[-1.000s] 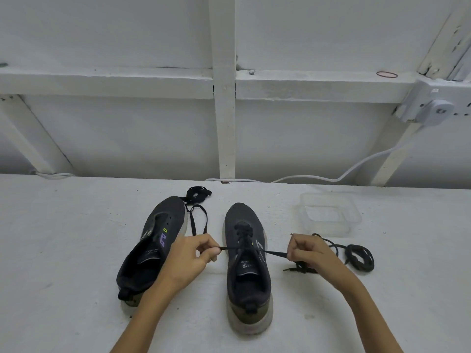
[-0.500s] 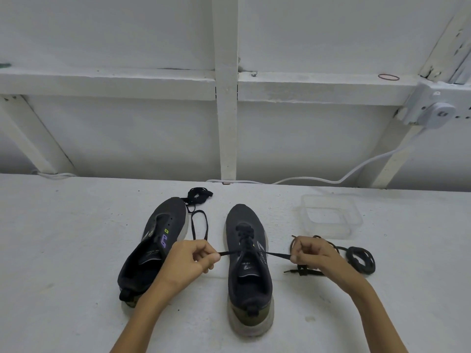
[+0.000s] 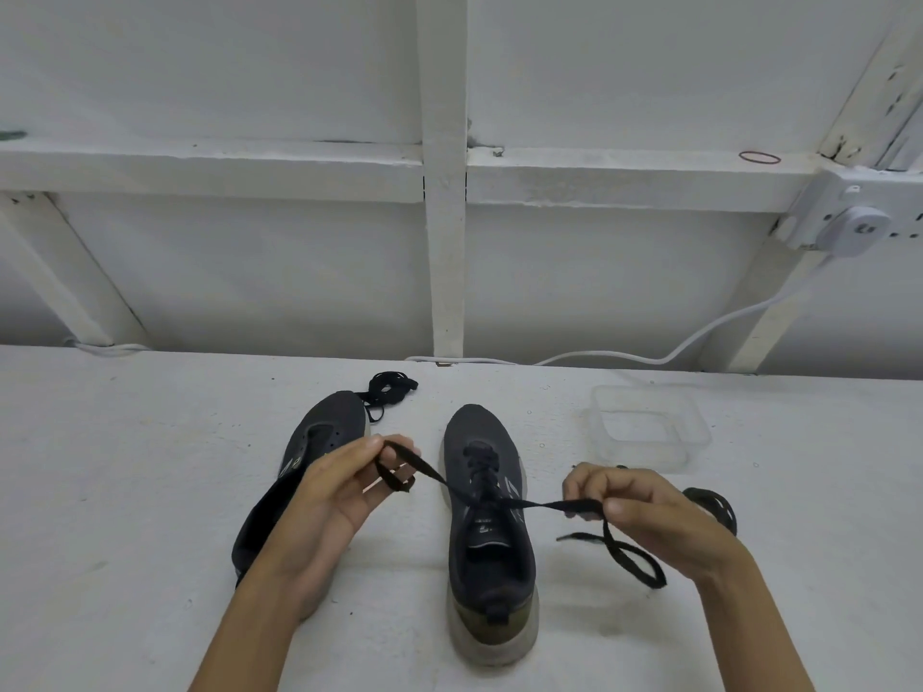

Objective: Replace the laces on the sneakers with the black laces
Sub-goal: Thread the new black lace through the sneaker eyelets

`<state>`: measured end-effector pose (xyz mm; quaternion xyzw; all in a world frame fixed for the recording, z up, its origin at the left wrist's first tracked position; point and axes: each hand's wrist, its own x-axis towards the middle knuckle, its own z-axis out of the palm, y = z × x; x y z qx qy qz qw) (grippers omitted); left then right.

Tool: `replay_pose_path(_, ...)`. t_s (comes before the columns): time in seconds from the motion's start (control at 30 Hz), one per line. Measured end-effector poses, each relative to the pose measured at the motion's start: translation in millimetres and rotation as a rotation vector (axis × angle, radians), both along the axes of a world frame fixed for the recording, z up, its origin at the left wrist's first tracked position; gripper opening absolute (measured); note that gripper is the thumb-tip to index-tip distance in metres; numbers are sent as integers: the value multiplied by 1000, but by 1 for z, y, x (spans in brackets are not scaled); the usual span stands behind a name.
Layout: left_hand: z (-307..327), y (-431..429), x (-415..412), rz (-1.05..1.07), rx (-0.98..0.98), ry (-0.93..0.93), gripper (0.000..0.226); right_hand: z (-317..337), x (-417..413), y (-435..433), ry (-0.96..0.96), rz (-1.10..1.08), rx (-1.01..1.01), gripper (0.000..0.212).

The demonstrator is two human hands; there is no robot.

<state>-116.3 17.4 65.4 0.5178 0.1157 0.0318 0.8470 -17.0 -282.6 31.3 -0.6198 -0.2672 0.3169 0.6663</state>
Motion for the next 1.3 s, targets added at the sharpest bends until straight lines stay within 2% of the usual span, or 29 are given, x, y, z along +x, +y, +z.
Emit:
replay_pose_path(0.17, 13, -12, 3, -43, -128, -61, 24, 10, 4, 17, 110, -138, 125, 35)
replay_pose_path(0.23, 12, -13, 5, 1, -170, -41, 19, 9, 8, 20, 111, -233, 146, 32)
replay_pose_path(0.3, 6, -15, 8, 40, -233, -36, 23, 6, 9, 24, 118, -283, 182, 30)
replay_pose_path(0.47, -15, -23, 18, 73, -375, -30, 22, -7, 2, 43, 291, -241, 396, 32)
replay_pose_path(0.7, -14, -45, 26, -6, -157, -22, 23, -5, -6, 70, 399, -260, 450, 14)
replay_pose_path(0.83, -4, -53, 27, -33, 33, -12, 28, 4, -4, 81, 392, -242, 420, 31)
replay_pose_path(0.9, -2, -55, 27, -49, 77, -13, 28, 7, -4, 85, 373, -221, 405, 33)
replay_pose_path(1.03, 7, -56, 28, -58, 42, -62, 27, 17, -4, 89, 382, -175, 459, 33)
replay_pose_path(1.13, 18, -55, 27, -49, 1, -115, 21, 28, -6, 88, 339, -179, 449, 19)
replay_pose_path(1.3, 29, -56, 29, -33, 0, -140, 20, 43, -2, 87, 290, -178, 390, 28)
